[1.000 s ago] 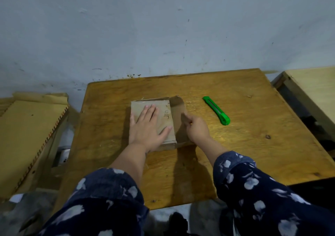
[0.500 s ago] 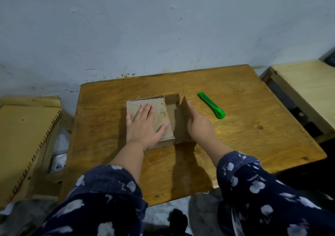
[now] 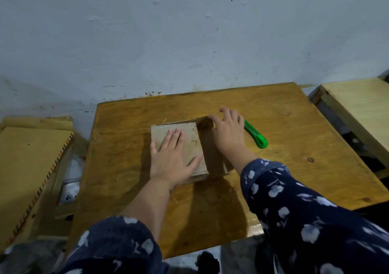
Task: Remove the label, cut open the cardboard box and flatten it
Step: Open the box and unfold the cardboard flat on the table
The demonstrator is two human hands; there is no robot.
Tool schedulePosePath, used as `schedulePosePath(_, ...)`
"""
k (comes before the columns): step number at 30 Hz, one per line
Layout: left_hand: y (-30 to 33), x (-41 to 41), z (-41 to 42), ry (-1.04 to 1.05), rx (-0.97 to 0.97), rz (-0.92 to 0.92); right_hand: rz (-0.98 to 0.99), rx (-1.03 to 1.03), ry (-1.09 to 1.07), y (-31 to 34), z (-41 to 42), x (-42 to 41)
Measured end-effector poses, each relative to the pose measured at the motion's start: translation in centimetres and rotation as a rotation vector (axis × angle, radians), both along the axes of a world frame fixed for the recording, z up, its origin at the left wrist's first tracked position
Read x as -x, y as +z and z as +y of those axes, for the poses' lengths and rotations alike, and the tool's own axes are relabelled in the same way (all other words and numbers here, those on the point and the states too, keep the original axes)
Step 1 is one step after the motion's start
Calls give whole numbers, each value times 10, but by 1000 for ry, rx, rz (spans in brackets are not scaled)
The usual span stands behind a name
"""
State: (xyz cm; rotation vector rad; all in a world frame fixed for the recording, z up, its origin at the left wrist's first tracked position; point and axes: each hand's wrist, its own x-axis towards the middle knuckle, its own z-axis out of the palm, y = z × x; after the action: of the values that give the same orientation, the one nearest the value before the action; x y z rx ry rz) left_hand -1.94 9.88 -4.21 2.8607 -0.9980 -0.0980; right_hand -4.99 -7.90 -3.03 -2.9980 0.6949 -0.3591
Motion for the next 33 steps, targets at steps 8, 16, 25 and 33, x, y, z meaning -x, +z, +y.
schedulePosePath(8,1,-4,1,-59,-22,23,118,-237,79,10,5,-32)
schedulePosePath(16,18,-21,5,-23,-80,-194,34,-398,-232,5,-16,34)
schedulePosePath(25,2,1,27,263,260,318,-148,-647,-324,-17,28,115)
schedulePosePath(33,-5,9,45,90,242,415,-55,-321,-57,-3,42,111)
